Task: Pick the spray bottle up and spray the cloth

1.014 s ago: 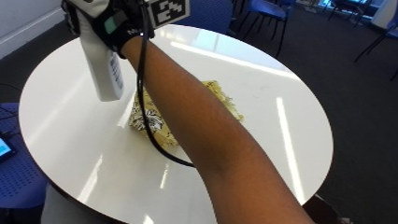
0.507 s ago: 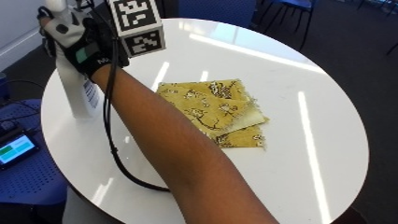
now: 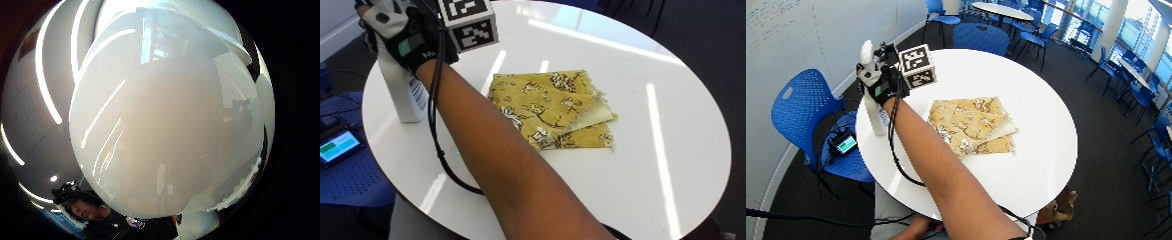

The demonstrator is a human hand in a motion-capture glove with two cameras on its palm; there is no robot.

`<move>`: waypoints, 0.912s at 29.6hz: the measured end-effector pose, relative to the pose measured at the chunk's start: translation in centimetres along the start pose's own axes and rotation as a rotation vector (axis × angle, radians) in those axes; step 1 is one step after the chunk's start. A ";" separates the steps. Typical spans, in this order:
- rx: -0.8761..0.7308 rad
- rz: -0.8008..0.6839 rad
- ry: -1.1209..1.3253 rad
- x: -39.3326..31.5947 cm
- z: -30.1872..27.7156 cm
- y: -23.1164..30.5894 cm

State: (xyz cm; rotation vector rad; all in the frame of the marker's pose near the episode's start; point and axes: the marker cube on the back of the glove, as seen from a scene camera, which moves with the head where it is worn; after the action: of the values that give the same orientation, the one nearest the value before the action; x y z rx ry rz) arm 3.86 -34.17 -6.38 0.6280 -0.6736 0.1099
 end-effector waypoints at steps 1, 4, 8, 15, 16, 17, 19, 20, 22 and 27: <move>-0.003 0.001 0.009 -0.1 0.0 -0.1; -0.012 0.000 0.024 -0.5 -0.1 -0.5; -0.020 -0.003 0.036 -0.7 0.2 -0.7; -0.028 0.011 0.043 -0.2 0.5 -0.6; -0.026 0.012 0.044 -0.2 0.5 -0.6; -0.025 0.011 0.045 -0.1 0.5 -0.6; -0.024 0.011 0.044 -0.1 0.4 -0.6; -0.024 0.012 0.043 -0.1 0.5 -0.5; -0.025 0.014 0.041 0.0 0.5 -0.5; -0.008 0.023 0.044 0.5 0.2 -0.4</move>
State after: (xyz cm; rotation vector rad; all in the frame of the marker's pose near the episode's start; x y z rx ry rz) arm 4.23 -34.66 -6.11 0.6086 -0.6384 0.1415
